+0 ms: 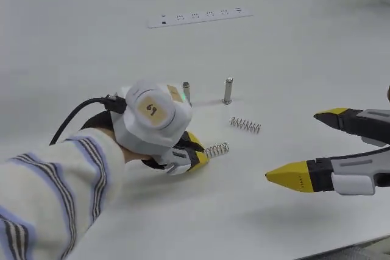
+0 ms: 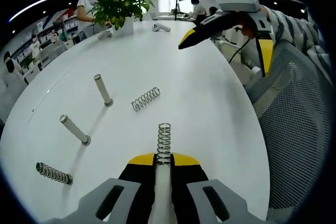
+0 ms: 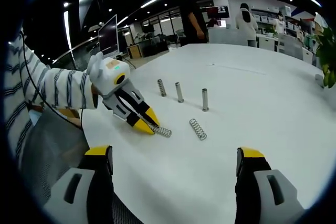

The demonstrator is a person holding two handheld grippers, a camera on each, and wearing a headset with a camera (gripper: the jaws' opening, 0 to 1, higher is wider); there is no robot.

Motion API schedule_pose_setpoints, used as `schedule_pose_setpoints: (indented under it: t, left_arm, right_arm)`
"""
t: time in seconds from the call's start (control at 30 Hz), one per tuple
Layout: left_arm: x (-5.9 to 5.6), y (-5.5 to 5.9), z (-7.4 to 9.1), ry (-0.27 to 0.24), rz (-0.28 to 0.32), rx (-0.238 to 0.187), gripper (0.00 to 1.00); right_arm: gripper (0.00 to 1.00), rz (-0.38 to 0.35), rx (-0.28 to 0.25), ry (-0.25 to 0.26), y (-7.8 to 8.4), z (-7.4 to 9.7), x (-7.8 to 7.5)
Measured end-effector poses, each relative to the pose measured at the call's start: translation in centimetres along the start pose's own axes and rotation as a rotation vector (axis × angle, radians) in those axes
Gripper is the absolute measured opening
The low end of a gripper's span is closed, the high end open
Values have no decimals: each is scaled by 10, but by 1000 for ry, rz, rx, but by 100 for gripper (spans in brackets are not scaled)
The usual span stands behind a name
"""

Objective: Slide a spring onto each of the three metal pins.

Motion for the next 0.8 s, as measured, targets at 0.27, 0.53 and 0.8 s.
schedule_pose_setpoints:
  t: [0.27,0.53,0.8]
  left_arm:
    - [1,0,-1,-1,4,1,3]
    - [2,-1,-2,-4,53,-14,3]
    - [2,0,0,-11,59,-6,3]
  right_arm:
    - [96,6,1,-5,-1,-1,2]
    - [96,9,-3,0,-1,1,0]
    - [95,15,-20,1,-4,2,-2]
Point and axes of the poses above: the centre of the closed fingertips' face, and the gripper's own axes: z roughly backward along the fingers, x roughly to its left, y roughly out of its underside, the point moved 7 cm from there along z, roughly backward along the fingers, and after that the axes turned 7 degrees about y, right-handed, at the moved point
